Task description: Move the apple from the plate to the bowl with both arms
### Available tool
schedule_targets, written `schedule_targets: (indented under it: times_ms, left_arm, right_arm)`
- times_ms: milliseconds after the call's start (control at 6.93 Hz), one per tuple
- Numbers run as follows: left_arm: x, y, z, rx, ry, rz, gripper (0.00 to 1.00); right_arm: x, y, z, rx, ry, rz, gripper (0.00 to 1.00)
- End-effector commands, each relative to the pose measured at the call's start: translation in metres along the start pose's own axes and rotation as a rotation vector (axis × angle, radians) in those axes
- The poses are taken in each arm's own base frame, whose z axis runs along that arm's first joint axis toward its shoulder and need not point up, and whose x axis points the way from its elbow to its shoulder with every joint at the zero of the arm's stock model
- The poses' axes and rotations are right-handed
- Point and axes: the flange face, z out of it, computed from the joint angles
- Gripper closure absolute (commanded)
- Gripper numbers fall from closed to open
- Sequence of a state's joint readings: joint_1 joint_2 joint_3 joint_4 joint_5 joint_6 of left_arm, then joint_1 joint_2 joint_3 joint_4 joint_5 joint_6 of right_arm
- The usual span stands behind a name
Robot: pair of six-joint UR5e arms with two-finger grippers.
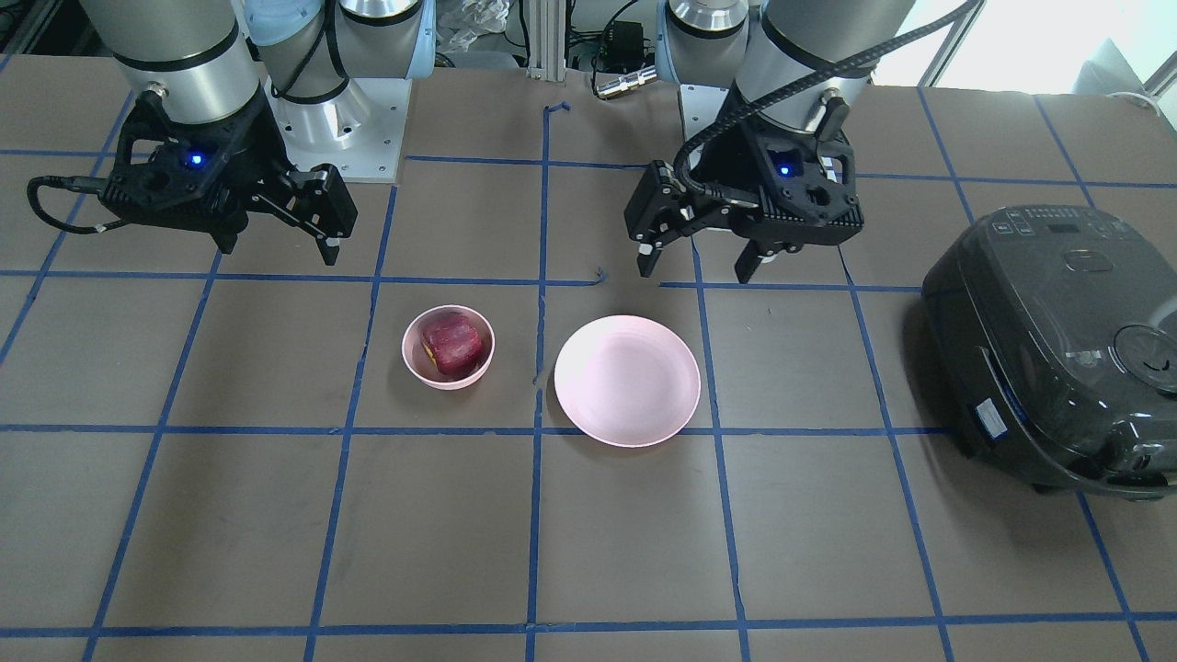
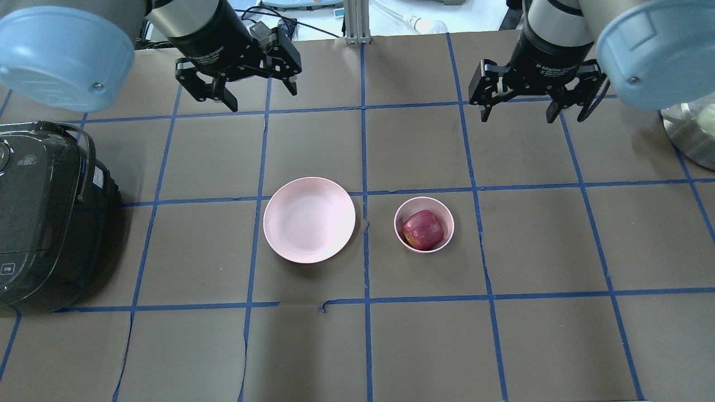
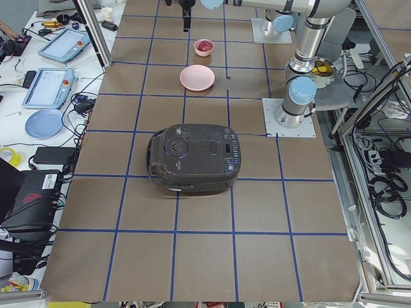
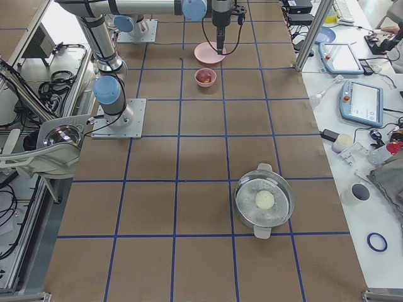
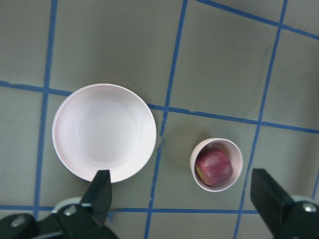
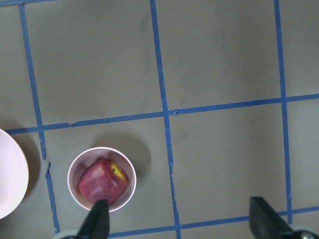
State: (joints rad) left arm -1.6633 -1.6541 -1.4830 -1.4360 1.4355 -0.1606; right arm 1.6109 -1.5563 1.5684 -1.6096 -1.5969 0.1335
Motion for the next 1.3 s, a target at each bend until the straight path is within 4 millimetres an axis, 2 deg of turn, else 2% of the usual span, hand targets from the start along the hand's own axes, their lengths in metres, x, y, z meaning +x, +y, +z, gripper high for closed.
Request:
schedule_targets:
  times_ms: [0,433,1154]
  left_arm:
    - [-0.029,-0.005,0.000,0.004,-0.138,0.135,0.00]
    - [-0.032,-0.002,0.017,-0.021,-0.128,0.127,0.00]
    - [-0.032,0.000,0.016,-0.022,-0.135,0.146,0.00]
  right_arm:
    - [0.000,0.008,0.002,-0.062,-0.020,-0.019,0.00]
    - [0.002,0.010,0.001,-0.061,-0.016,-0.018,0.00]
    - [0.003,0.018,0.003,-0.104,0.000,-0.019,0.00]
